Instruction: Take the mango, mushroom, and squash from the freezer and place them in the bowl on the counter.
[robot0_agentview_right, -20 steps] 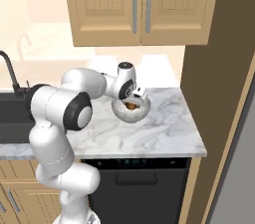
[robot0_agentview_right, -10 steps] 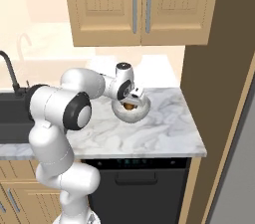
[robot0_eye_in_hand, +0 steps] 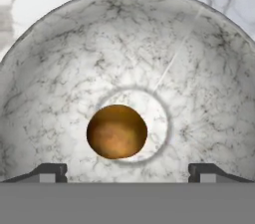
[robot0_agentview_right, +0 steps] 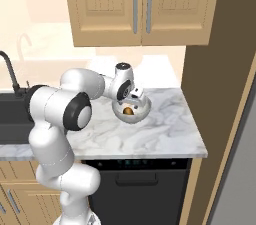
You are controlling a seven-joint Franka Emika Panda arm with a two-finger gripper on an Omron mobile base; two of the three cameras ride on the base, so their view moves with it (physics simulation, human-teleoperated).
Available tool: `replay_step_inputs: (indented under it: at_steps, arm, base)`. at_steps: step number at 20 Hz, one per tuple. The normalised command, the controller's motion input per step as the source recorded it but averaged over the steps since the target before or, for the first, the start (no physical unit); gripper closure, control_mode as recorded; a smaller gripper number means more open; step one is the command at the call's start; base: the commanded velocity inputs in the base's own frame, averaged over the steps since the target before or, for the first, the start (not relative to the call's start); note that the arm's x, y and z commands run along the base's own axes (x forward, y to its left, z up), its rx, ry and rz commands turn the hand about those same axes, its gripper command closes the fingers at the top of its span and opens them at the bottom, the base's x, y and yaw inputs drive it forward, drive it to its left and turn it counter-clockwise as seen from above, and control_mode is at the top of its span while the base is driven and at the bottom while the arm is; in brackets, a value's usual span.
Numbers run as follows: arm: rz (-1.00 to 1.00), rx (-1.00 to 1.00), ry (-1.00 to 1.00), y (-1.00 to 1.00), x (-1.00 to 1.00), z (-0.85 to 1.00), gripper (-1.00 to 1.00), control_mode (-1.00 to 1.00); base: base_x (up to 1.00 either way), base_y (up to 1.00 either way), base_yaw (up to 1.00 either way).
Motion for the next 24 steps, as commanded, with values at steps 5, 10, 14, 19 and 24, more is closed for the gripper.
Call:
replay_step_inputs:
  at_steps: [5,10,14,19,24]
  arm:
    - [0.0,0.0,-0.08,0.0,0.0,0.0,-1.0,-1.0]
    - [0.02,0.0,-0.27,0.0,-0.17,0.04,-1.0,-1.0]
    - [0.0,0.0,-0.4,0.0,-0.4,0.19,-1.0,-1.0]
    - [0.0,0.0,-0.31,0.03,-0.57,0.45,-1.0,-1.0]
    - [0.0,-0.01,-0.22,0.07,-0.74,0.72,-1.0,-1.0]
  base:
    - [0.0,0.0,0.0]
    - [0.0,0.0,0.0]
    - [0.0,0.0,0.0]
    - [0.0,0.0,0.0]
    - [0.0,0.0,0.0]
